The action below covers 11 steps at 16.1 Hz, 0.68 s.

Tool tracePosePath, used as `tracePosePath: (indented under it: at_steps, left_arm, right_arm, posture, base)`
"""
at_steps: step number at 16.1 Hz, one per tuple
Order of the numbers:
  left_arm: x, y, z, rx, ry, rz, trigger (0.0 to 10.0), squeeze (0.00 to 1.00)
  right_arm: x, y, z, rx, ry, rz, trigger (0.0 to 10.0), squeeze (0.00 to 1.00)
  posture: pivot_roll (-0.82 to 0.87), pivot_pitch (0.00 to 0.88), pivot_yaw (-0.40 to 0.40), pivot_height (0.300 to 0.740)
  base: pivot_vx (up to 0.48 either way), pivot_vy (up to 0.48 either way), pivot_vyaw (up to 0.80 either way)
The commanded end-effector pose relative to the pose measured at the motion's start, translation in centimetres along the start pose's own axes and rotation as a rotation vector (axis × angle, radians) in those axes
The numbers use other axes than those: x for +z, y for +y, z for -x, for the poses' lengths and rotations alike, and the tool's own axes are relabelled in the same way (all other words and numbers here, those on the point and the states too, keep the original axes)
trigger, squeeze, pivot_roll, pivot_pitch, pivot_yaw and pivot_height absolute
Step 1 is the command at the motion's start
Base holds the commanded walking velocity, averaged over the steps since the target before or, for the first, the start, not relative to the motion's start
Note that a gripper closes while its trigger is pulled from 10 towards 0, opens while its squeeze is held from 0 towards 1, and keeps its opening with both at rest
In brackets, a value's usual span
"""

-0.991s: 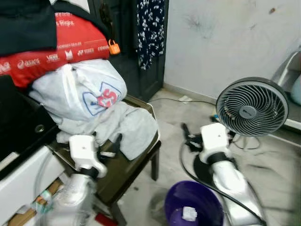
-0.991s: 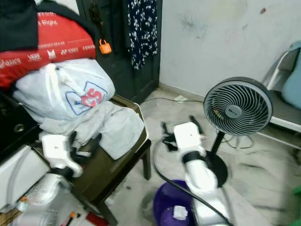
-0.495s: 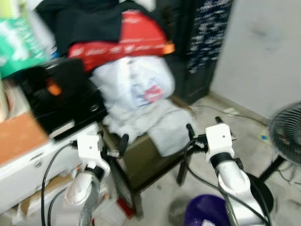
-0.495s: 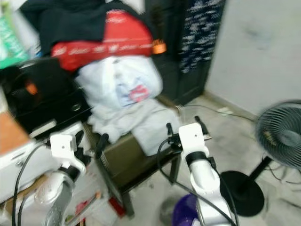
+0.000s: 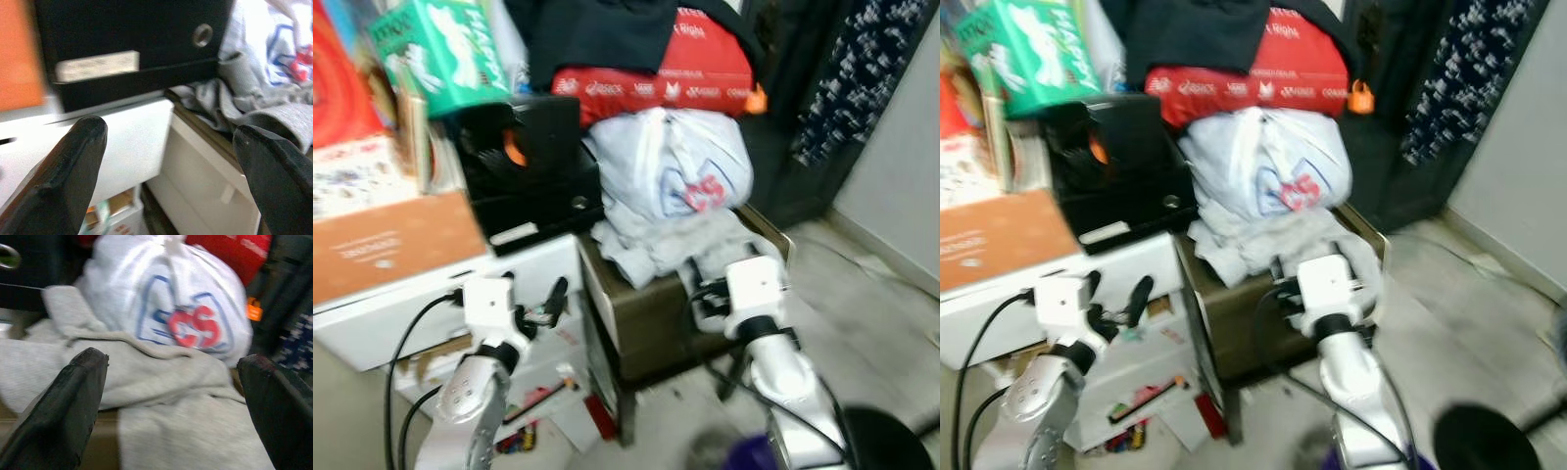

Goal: Clean up the room

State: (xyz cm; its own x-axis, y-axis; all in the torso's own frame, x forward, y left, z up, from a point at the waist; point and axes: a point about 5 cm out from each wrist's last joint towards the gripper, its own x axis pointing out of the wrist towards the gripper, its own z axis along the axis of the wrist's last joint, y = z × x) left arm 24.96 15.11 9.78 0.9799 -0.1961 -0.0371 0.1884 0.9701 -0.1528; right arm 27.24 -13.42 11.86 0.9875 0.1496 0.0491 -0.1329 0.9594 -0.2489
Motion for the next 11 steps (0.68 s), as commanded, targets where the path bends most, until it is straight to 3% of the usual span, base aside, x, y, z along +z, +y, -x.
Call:
tracePosePath:
  at_steps: [1, 8, 11]
  left_arm:
    - [-0.08, -0.36, -0.05, -0.011, 0.002, -0.005, 10.0, 0.00]
    - [-0.18, -0.63, -0.16, -0.038, 0.014, -0.011, 10.0, 0.00]
    - [-0.28, -0.74, -0.08, -0.049, 0.025, -0.019, 10.0, 0.00]
  right_arm:
    - [-0.07, -0.64, 0.01, -0.018, 0.003, 0.008, 10.0, 0.00]
    - [-0.17, -0.70, 0.01, -0.022, 0.006, 0.005, 10.0, 0.00]
    - [-0.30, -0.69, 0.00, -0.027, 0.011, -0.006, 10.0, 0.00]
  posture:
    - [-0.14, 0.000, 0.012, 0.740]
    - [-0.15, 0.000, 0.012, 0.740]
    - [-0.15, 0.000, 0.012, 0.740]
  base:
    - [0.000, 0.000, 0.80]
    - [0.000, 0.000, 0.80]
    - [0.000, 0.000, 0.00]
